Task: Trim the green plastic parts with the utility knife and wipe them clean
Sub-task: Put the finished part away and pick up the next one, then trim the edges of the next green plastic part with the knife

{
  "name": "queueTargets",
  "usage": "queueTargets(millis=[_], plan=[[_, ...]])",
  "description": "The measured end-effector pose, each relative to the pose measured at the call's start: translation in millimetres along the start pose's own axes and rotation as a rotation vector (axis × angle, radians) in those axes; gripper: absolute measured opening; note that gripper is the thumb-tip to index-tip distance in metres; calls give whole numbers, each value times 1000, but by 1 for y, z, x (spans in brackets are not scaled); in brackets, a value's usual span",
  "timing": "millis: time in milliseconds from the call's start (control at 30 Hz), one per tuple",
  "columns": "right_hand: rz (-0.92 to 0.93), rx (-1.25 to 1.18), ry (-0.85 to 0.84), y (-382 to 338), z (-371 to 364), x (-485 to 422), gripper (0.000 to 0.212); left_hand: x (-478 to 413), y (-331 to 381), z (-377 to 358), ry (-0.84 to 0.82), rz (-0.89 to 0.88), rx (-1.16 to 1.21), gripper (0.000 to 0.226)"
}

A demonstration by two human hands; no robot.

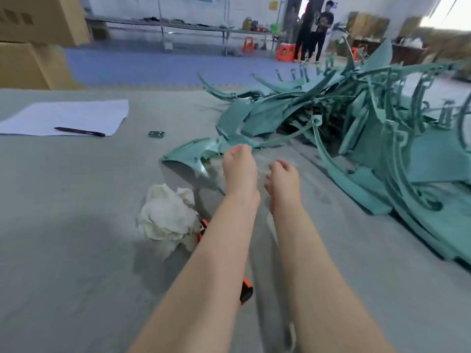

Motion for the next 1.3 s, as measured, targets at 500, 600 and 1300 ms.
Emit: queueTargets(millis=[500, 600, 1300], plan=[[-115, -627, 8, 22, -37, -98, 35, -86, -42, -52, -52, 268, 189, 19], [-102, -650, -15, 19, -40, -101, 35, -91, -44, -52, -34, 274, 242, 26], [399, 14, 142, -28, -26, -71, 25, -88, -40, -59, -206, 301, 246, 26]])
Point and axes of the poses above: each hand's wrist, its own x-axis away from the middle knuckle, its own z-axis out of the back of the hand, y = z × x, the point moved 9 cm from there along -x, towards the middle knuckle, and after that the axes turned 12 degrees about -x, right-handed, at the moved point
